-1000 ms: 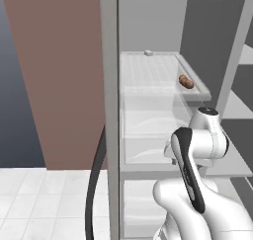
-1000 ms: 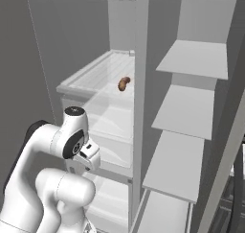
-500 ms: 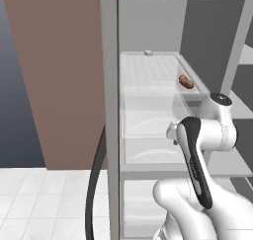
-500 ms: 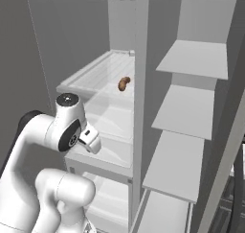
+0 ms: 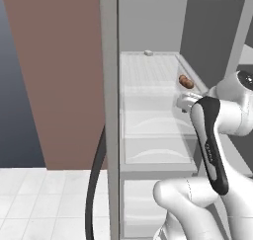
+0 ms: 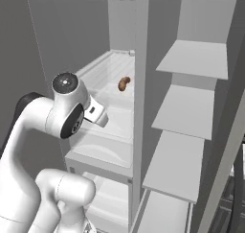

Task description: Take the broccoli and potato from the fridge shelf and place them in the freezer drawer to begin freezing them.

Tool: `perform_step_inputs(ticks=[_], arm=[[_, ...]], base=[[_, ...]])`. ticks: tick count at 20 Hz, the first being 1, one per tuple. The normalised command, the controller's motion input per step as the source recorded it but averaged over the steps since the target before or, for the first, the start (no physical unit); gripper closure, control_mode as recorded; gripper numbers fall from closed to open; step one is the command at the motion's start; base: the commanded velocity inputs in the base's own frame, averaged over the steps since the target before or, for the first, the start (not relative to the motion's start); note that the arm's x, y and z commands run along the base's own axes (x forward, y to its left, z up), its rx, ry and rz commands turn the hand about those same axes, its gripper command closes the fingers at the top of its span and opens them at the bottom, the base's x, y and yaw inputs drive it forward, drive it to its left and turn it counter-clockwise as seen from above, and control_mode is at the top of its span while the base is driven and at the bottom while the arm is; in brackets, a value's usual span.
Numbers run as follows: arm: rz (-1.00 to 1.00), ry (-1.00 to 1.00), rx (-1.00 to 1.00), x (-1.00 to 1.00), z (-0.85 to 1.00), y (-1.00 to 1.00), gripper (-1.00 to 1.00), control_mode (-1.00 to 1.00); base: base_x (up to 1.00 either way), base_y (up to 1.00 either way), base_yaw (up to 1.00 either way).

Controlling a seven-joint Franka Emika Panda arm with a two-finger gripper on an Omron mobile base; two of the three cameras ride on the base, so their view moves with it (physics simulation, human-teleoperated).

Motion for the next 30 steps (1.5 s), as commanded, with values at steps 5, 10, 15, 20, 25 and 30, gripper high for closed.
perform_step_inputs(ticks=[5, 10, 15, 20, 25, 30], arm=[[0.0, -0.29, -0.04, 0.01, 0.72, -0.02, -1.0, -1.0], [-0.01, -0.22, -0.11, 0.0, 0.6, -0.1, -1.0, -1.0], [0.0, -0.09, -0.18, 0.23, 0.53, -0.09, -1.0, -1.0], [0.0, 0.06, -0.08, 0.65, 0.11, -0.17, -1.0, -1.0], [0.0, 0.2, 0.0, 0.77, -0.04, -0.31, -1.0, -1.0], [0.0, 0.19, 0.0, 0.71, -0.24, -0.22, -1.0, -1.0]], base=[[0.0, 0.0, 0.0], [0.0, 0.0, 0.0], [0.0, 0.0, 0.0], [0.0, 0.0, 0.0], [0.0, 0.0, 0.0], [0.0, 0.0, 0.0]])
